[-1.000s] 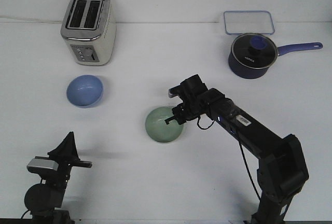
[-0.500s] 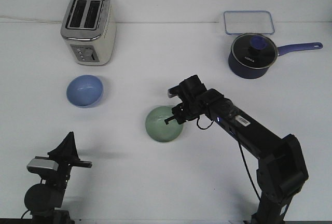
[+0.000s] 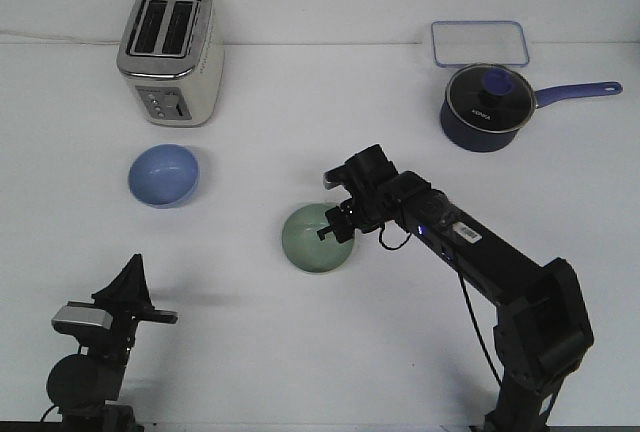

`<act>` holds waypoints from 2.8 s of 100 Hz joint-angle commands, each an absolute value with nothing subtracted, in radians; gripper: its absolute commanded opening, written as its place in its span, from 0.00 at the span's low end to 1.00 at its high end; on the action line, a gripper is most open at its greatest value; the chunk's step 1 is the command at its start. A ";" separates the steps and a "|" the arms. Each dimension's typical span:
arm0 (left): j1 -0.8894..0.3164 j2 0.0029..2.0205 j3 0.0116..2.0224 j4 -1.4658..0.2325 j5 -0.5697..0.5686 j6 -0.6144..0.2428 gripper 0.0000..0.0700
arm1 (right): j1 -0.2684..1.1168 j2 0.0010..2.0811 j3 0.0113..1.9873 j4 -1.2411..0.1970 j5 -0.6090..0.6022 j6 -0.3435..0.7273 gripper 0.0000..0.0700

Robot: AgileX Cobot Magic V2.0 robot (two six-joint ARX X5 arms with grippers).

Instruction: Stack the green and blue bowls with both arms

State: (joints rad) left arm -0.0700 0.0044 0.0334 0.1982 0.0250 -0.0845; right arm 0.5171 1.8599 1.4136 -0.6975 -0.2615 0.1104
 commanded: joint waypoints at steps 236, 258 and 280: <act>-0.070 0.003 0.014 0.210 0.025 -0.072 0.01 | 0.020 0.556 0.463 -0.104 -0.131 0.038 0.70; -0.070 0.003 0.014 0.211 0.025 -0.072 0.01 | 0.019 0.556 0.463 -0.104 -0.130 0.037 0.70; -0.070 0.003 0.016 0.212 0.025 -0.072 0.01 | 0.019 0.556 0.463 -0.105 -0.130 0.037 0.70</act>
State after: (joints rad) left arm -0.0700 0.0044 0.0334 0.1986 0.0250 -0.0845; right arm 0.0193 0.5514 0.4591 -0.1146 -0.1303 0.0284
